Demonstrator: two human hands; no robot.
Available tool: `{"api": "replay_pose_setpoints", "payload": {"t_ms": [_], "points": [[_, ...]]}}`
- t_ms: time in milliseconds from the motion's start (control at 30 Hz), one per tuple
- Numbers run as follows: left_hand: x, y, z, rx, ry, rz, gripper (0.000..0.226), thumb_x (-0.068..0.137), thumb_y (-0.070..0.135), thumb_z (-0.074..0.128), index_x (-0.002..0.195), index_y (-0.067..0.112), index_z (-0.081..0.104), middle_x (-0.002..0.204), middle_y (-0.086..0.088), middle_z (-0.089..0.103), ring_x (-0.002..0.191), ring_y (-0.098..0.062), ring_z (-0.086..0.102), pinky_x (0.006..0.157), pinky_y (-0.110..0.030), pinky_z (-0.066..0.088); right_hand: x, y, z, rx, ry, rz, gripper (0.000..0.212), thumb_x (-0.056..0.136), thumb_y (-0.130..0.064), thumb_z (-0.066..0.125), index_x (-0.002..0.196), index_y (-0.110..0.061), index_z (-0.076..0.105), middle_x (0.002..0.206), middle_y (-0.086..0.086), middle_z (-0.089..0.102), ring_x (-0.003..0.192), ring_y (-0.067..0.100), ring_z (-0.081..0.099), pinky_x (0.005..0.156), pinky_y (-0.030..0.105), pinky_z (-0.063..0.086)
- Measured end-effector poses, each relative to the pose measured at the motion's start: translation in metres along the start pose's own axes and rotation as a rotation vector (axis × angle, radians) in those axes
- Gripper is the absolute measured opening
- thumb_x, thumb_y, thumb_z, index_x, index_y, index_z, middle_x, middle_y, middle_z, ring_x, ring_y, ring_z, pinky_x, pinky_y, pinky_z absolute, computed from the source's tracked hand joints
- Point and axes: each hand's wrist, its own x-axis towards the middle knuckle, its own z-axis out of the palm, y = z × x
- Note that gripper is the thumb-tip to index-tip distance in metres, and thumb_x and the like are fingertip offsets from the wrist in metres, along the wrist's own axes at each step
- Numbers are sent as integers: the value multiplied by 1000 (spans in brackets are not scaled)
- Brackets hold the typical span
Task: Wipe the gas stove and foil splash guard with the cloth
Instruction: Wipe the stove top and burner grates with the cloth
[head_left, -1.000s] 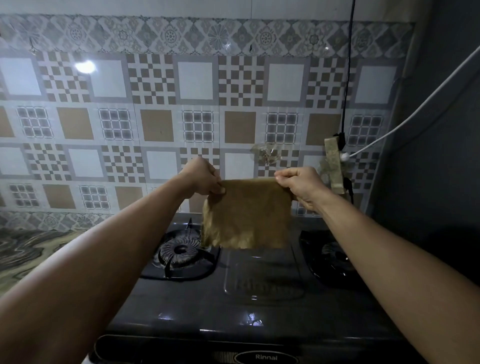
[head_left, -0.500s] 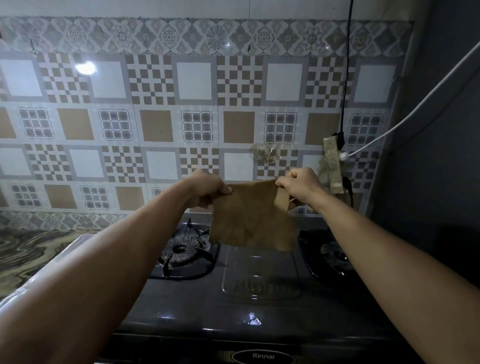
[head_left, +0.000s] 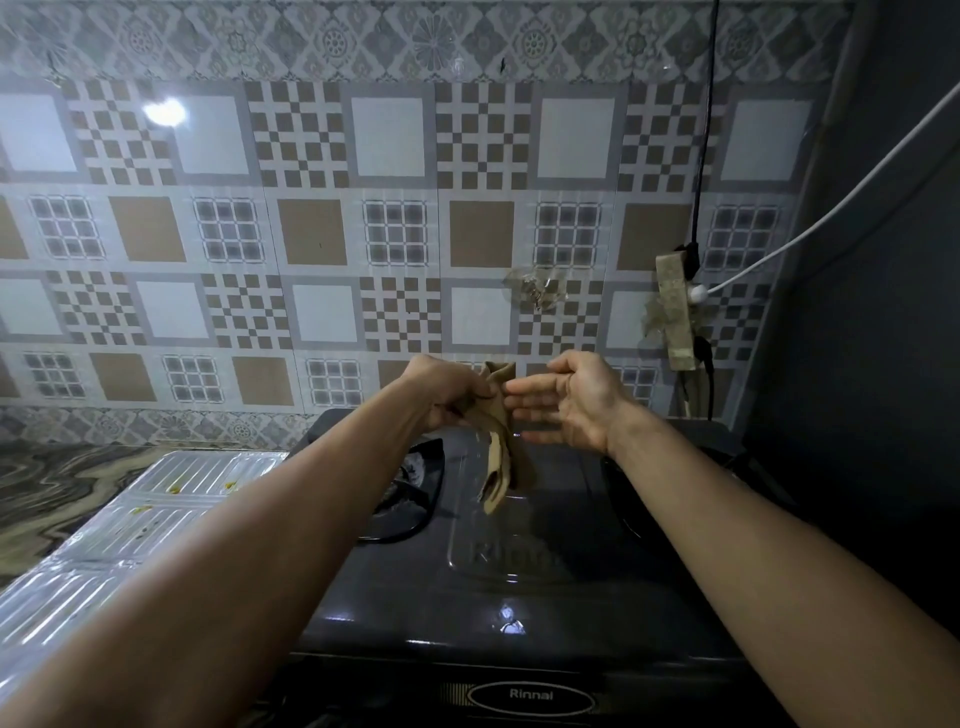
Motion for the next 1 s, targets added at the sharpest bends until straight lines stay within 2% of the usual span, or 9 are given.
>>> {"api": "replay_pose_setpoints", "payload": {"t_ms": [133,233,367,467,567,667,733,800,1000], "points": [[-1,3,3,49,41,111,19,82,0,68,101,2,68,87,-14,71,70,-21,70,61,-32,61,10,15,-4,25,171,175,54,97,-41,31,106,1,64,115,23,64,98,35,60,91,50,49],[-2,5,12,111,-76,204,16,85,1,65,97,9,71,96,-14,71,83,-23,71,70,-36,62,15,28,-1,195,28,303,74,94,-60,28,121,5,53,119,30,60,106,45,59,96,57,46],[0,-2,20,256,-296,232,23,86,26,69,105,15,72,107,-5,72,101,-19,67,86,-38,56,34,34,-3,545,32,226,67,92,-62,31,121,-10,61,115,23,67,105,41,62,87,58,51],[13,-16,8,311,-103,288,27,87,33,67,103,12,71,101,-4,70,91,-16,64,84,-35,53,55,36,-13,546,232,82,67,94,-64,23,125,-14,56,116,20,65,103,37,62,91,55,49],[36,-42,-18,454,133,307,28,92,33,62,103,9,70,88,-5,67,70,-11,57,71,-30,50,65,39,-16,139,348,-91,70,94,-68,16,130,-18,48,120,17,58,101,30,57,98,47,44],[56,-74,-44,680,247,257,34,95,36,54,109,8,68,100,-11,70,85,-24,64,80,-37,55,83,55,-15,-531,295,-136,67,97,-63,10,147,-23,30,143,18,42,120,33,48,100,42,37],[64,-92,-56,836,312,223,37,95,39,49,109,8,65,109,-15,68,98,-32,62,89,-47,51,102,76,-22,-986,217,-64,62,99,-58,14,153,-30,10,160,9,16,145,37,17,115,54,13],[72,-106,-66,989,374,198,40,94,42,46,109,9,61,118,-16,63,110,-35,55,98,-53,42,119,94,-27,-1316,111,-58,63,99,-55,17,154,-28,1,163,5,-3,148,35,-7,116,57,-6],[87,-134,-93,1131,472,94,60,96,48,36,137,4,40,151,-17,34,144,-32,20,115,-60,14,151,110,-28,-1614,-77,-79,73,96,-62,10,153,-21,-8,161,9,-15,148,31,-14,115,55,-14]]}}
